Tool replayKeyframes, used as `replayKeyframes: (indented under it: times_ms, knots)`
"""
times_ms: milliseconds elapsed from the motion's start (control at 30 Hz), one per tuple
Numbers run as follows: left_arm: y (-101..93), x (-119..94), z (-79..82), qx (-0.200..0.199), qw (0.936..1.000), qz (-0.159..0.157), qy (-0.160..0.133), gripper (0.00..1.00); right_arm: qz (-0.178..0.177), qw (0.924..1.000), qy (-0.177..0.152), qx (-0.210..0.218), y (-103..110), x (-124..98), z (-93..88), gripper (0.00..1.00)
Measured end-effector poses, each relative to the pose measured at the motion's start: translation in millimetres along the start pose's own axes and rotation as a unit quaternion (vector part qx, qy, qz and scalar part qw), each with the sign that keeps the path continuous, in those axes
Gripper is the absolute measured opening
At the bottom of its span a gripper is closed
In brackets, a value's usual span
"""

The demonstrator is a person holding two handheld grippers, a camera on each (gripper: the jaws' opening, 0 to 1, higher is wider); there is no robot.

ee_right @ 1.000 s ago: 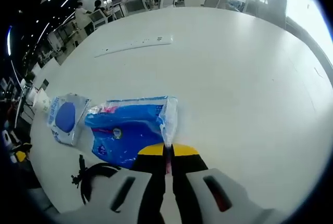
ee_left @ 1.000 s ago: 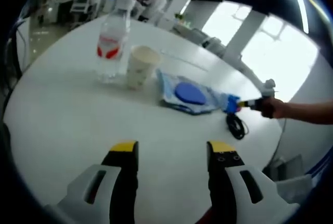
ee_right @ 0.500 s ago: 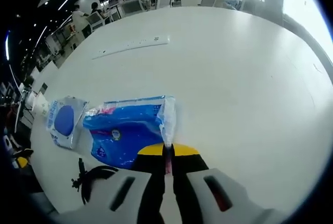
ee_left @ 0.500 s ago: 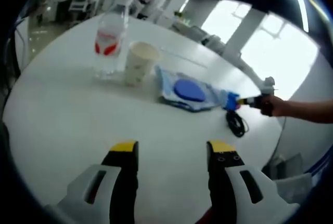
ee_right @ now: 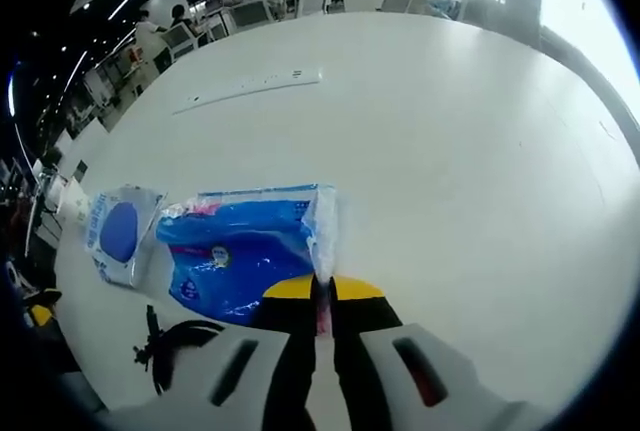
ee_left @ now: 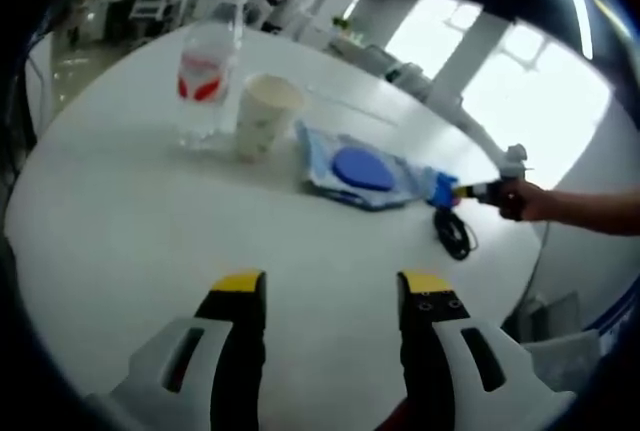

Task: Arrange the tabletop items into an orderly group along one side of the table until the central work area is clear of visible clutter.

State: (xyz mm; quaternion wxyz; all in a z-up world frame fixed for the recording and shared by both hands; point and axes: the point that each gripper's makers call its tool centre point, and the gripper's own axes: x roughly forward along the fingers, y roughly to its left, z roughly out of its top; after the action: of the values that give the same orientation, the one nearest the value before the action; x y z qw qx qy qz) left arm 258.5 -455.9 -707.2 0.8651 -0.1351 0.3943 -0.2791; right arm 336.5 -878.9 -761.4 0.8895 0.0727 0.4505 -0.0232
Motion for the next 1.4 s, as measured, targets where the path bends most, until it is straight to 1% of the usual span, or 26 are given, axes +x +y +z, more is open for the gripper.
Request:
replayKeyframes:
  times_ms: [167,333,400,433,500,567,600,667,733,800,867,933,1000,1133,1200,1333,1400]
  knots:
    - [0.6,0.2,0.2,0.000,1.0000,0.000,0.000,0.50,-0.001,1.0000,-0.001,0.004,-3.1,3.9,1.5,0.04]
    - [0.3,0.1,-0.6,-0.001,1.0000,0.000,0.001,0.50,-0.004,1.0000,0.007,-0.002,-3.7,3.0,-0.6,0.06]
    - [0.4,0.0,-0.8,-0.002,1.0000,0.000,0.001,0.50,-0.006,0.9999,0.010,0.000,-4.7,2.8,-1.6,0.09]
    - [0.5,0.0,-0.6,-0.002,1.0000,0.000,0.001,0.50,-0.003,0.9999,0.007,0.009,-3.7,2.3,-1.0,0.11]
    - [0.3,0.2,-0.7,-0.002,1.0000,0.000,0.001,0.50,-0.011,0.9999,0.003,0.007,-5.6,0.0,-0.3,0.21]
    - [-0.9,1.1,-1.4,0.000,1.0000,-0.001,0.003,0.50,-0.011,0.9999,0.007,0.005,-5.4,-1.3,-2.3,0.31]
    - [-1.8,1.2,-1.6,0.002,1.0000,-0.001,0.003,0.50,-0.011,0.9999,0.008,0.007,-5.9,-2.0,-3.5,0.32]
    - [-2.7,1.2,-0.9,0.002,1.0000,-0.002,0.002,0.50,-0.013,0.9998,0.008,0.011,-9.0,-4.8,-5.6,0.32]
    - [-3.0,1.2,-0.2,0.001,1.0000,-0.004,0.001,0.50,-0.009,0.9997,0.005,0.023,-9.9,-7.5,-5.7,0.33]
    - [-2.4,1.2,0.4,0.001,1.0000,-0.004,0.000,0.50,-0.004,0.9994,0.008,0.032,-9.4,-9.6,-7.7,0.38]
    - [-2.4,1.4,0.8,0.000,1.0000,-0.004,0.000,0.50,-0.010,0.9996,0.015,0.020,-10.0,-12.1,-10.7,0.46]
    - [-3.5,1.8,0.7,0.002,1.0000,-0.007,0.001,0.50,-0.013,0.9997,0.016,0.011,-10.2,-13.9,-12.1,0.51]
    - [-5.4,2.5,0.8,0.003,0.9999,-0.010,0.001,0.50,-0.007,0.9999,0.008,0.010,-8.3,-16.3,-10.4,0.51]
    - [-7.0,3.3,-0.1,0.010,0.9999,-0.010,0.005,0.50,-0.004,0.9998,0.014,0.010,-4.8,-21.6,-14.6,0.51]
    - [-4.6,3.6,-5.8,0.018,0.9996,-0.004,0.022,0.50,0.000,0.9998,0.014,0.015,-2.6,-25.9,-17.0,0.51]
    - [-4.1,4.6,-10.7,0.017,0.9993,-0.003,0.034,0.49,0.004,0.9996,0.023,0.019,-1.5,-35.2,-24.1,0.50]
    - [-3.8,5.1,-11.8,0.017,0.9991,-0.001,0.038,0.47,0.006,0.9996,0.021,0.018,-1.9,-41.0,-25.8,0.50]
